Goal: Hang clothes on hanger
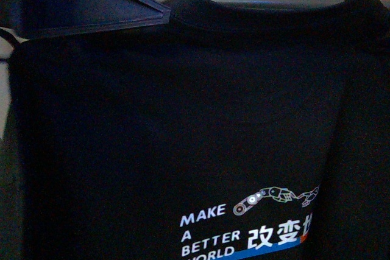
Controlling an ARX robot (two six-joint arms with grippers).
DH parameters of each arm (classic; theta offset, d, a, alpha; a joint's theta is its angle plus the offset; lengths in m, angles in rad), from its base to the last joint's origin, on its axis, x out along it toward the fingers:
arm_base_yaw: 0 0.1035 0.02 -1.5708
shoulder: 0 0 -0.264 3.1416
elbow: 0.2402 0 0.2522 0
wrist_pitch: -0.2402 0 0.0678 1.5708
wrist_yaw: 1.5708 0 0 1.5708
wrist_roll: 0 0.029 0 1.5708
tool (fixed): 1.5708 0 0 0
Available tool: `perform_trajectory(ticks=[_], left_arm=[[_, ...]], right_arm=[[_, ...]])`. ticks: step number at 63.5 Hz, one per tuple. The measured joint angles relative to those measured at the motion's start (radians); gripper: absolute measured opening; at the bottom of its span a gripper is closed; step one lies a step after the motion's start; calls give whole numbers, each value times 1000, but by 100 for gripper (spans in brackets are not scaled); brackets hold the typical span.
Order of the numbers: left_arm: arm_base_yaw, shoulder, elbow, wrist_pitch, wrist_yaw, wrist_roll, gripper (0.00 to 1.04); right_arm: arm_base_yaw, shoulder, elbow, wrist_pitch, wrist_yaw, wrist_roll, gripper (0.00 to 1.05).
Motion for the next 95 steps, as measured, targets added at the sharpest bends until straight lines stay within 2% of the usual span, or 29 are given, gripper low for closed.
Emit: perform_trajectory(ticks=[4,5,7,11,14,18,29,39,40,44,48,51,54,65,76,79,84,86,95], left_arm=[[20,35,17,201,-76,-160,94],[32,54,28,302,-101,-242,97],[43,71,41,402,-121,-344,100],[78,119,86,689,-183,-553,98],[94,131,111,754,-211,-628,98],[117,132,176,732,-299,-705,98],[135,128,235,627,-467,-722,98],[137,117,233,407,-622,-639,98],[138,113,232,367,-666,-621,98],[139,101,226,304,-739,-588,98],[138,43,181,172,-964,-502,87],[146,-37,60,185,-1048,-463,76],[150,-126,-79,244,-1073,-442,65],[140,-296,-372,394,-1093,-417,40],[116,-386,-627,500,-1104,-408,13],[109,-421,-707,532,-1110,-406,3],[100,-492,-822,581,-1132,-405,4],[74,-525,-867,599,-1176,-405,4],[45,-618,-1006,632,-1177,-402,4]], right_arm=[[-15,-6,-11,-2,0,3,7],[-18,-8,-12,-3,0,5,7],[-24,-10,-15,-8,-1,6,7],[-39,-13,-24,-16,-3,10,7],[-52,-13,-37,-16,0,17,7],[-64,-13,-61,-13,4,29,7],[-79,-19,-90,1,-31,77,7],[-110,-40,-97,-93,-58,141,6],[-113,-43,-97,-101,-60,143,6],[-126,-50,-97,-141,-64,161,6],[-147,-58,-102,-187,-58,179,6],[-166,-58,-104,-224,-42,197,6],[-189,-55,-108,-249,-10,220,6],[-230,-52,-109,-265,19,335,5],[-247,-52,-106,-231,16,578,3],[-251,-55,-98,-217,21,708,3],[-251,-60,-65,-208,65,908,3],[-251,-60,-47,-204,77,967,3],[-251,-27,79,-157,131,1273,3]])
